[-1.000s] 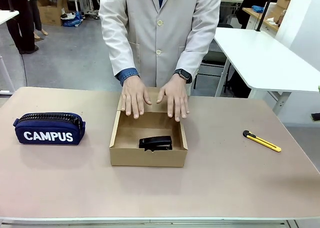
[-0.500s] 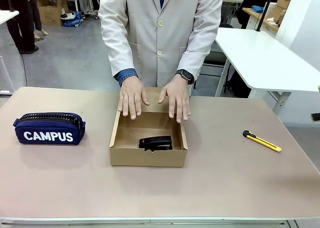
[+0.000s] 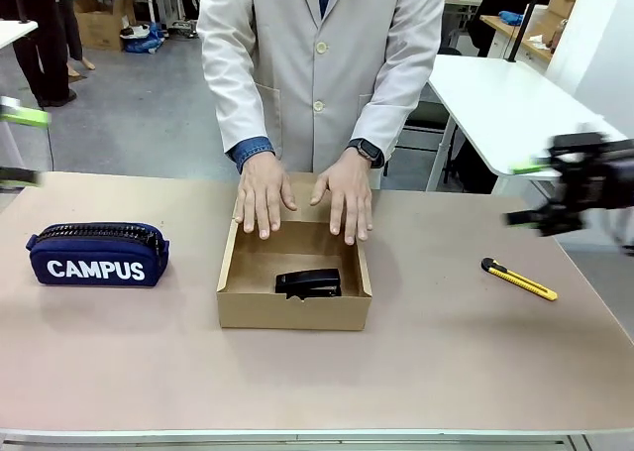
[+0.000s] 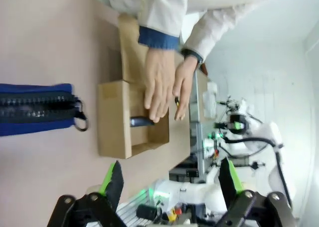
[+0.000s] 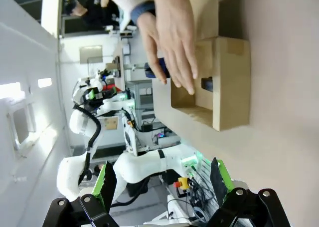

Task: Pack the item into the box.
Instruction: Close the Mailer Box.

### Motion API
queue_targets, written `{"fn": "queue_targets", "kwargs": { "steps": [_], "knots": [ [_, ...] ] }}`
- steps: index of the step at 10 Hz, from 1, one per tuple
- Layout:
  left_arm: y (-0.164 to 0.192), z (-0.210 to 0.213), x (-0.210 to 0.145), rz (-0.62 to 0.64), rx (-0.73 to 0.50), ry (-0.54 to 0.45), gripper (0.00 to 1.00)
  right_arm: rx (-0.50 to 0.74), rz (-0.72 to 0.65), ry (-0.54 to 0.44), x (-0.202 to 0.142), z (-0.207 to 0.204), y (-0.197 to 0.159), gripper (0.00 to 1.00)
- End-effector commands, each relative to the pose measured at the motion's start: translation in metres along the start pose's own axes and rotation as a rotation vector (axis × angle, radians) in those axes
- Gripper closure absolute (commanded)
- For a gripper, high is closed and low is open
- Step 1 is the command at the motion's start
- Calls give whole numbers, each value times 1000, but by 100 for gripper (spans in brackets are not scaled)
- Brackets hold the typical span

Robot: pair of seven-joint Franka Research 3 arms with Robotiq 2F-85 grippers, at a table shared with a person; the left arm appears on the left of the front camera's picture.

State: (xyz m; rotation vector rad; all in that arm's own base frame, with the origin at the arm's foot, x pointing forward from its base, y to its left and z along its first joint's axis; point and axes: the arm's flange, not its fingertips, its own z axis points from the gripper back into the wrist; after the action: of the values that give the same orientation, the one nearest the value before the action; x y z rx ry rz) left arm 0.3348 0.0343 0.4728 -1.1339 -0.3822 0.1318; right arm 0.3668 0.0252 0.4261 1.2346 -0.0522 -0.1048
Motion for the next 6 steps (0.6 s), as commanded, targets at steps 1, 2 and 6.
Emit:
{"fn": "queue_targets", "kwargs": {
  "steps": [1, 2, 6],
  "knots": [
    [7, -40, -9, 24, -19, 59, 0, 12, -31, -7, 32, -51, -18, 0],
    [16, -39, -7, -2, 92, 74, 0, 50, 31, -83, 33, -56, -19, 0],
    [2, -49, 0, 15, 20, 69, 0, 0, -33, 3, 19, -62, -21, 0]
  ]
}}
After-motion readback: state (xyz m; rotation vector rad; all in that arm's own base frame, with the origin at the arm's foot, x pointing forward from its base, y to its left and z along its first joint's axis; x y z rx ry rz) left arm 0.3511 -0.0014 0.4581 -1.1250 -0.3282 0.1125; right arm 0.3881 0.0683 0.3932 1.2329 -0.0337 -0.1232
